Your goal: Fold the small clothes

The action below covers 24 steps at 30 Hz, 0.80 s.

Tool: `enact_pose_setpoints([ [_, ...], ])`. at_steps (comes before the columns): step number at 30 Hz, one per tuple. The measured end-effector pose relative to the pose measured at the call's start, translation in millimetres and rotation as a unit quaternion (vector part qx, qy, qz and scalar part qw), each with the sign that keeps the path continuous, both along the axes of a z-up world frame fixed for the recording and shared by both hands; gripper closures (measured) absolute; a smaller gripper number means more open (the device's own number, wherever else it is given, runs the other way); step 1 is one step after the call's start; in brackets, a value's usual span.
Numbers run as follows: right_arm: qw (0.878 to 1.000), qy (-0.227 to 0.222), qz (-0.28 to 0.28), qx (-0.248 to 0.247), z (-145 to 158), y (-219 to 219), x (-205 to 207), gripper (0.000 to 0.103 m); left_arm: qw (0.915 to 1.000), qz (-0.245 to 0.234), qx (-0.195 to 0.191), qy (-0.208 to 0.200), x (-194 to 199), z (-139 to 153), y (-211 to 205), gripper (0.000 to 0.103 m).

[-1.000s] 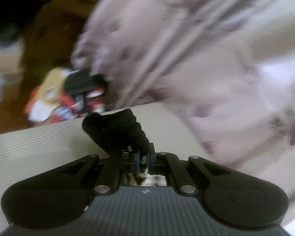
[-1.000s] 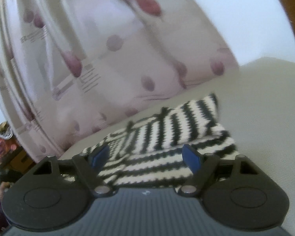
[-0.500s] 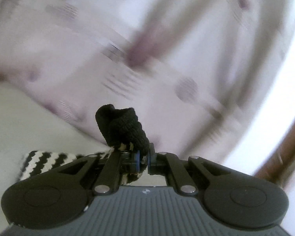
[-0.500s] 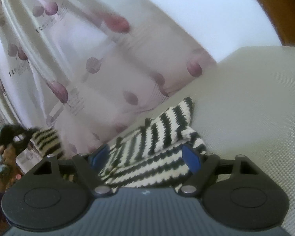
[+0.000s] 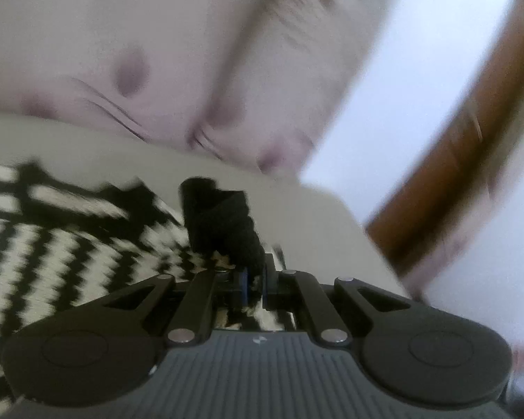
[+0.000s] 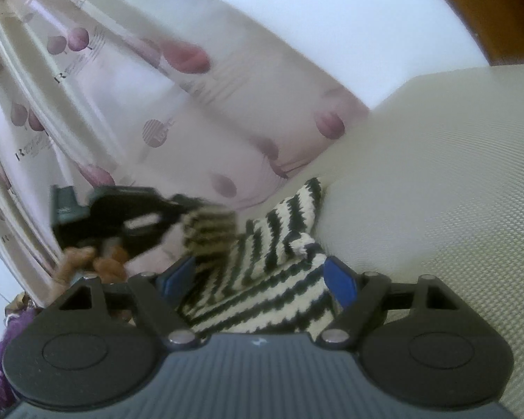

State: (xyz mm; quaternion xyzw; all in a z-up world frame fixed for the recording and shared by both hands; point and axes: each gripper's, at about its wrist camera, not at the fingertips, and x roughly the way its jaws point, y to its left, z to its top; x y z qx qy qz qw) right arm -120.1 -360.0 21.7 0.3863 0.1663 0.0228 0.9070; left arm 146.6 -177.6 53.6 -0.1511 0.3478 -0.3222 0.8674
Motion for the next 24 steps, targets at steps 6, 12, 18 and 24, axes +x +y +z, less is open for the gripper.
enact_pose_setpoints([
  [6,1.000,-0.001,0.001,0.013,-7.7,-7.1,1.5,0.021,0.9963,-0.069,-0.012,-0.050,-15.7,-19.6,-14.2,0.015],
  [12,1.000,-0.011,0.014,0.009,5.1,-10.8,9.8,0.021,0.9942,-0.041,-0.050,-0.086,-40.3,-4.9,43.8,0.003],
  [18,0.997,-0.004,0.062,-0.042,34.6,-10.8,73.5,0.022,0.9869,0.100,0.046,-0.118,-58.4,-33.0,147.8,0.002],
  [24,0.986,0.066,0.112,-0.105,16.6,3.4,175.0,0.023,0.9742,0.198,0.085,-0.068,-35.0,-77.5,222.9,0.003],
])
